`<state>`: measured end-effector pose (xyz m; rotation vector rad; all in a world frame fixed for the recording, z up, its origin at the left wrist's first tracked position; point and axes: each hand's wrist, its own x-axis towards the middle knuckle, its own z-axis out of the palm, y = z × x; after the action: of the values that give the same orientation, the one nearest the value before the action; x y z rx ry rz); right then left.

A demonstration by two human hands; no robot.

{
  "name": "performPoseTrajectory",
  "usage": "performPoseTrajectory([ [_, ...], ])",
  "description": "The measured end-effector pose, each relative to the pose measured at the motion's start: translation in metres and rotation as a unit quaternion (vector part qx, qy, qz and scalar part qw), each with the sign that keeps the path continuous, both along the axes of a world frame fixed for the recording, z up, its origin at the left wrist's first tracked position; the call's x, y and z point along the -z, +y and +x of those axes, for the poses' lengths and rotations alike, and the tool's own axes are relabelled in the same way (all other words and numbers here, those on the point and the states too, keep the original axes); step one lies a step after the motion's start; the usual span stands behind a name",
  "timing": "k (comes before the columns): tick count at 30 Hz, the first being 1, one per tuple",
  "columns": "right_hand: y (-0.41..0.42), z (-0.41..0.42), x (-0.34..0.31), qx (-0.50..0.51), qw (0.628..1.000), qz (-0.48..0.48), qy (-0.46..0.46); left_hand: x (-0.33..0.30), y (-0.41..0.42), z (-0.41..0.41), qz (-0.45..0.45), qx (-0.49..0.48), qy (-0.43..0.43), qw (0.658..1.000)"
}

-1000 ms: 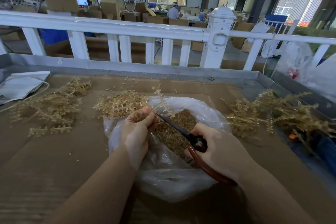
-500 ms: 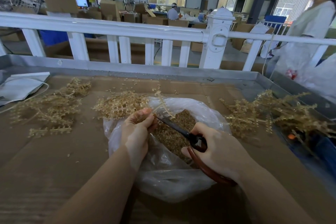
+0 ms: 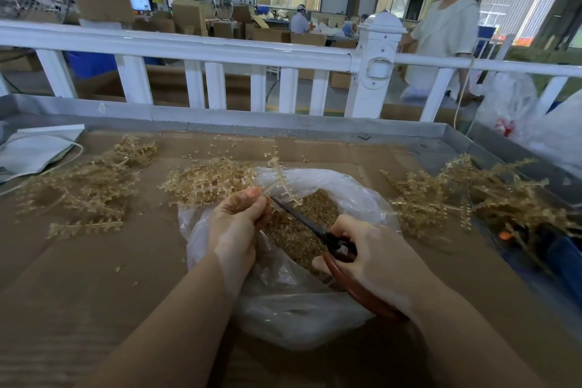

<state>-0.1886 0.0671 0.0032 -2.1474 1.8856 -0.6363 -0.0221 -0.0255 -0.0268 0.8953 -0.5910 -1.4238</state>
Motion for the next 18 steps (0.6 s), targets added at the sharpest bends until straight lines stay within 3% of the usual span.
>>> performPoseTrajectory([
  [18, 0.0001, 0.0005, -0.0021, -0.007, 1.000, 0.002, 0.003, 0.0010, -0.0009, 0.0013, 0.001, 0.011, 0.002, 1.000],
])
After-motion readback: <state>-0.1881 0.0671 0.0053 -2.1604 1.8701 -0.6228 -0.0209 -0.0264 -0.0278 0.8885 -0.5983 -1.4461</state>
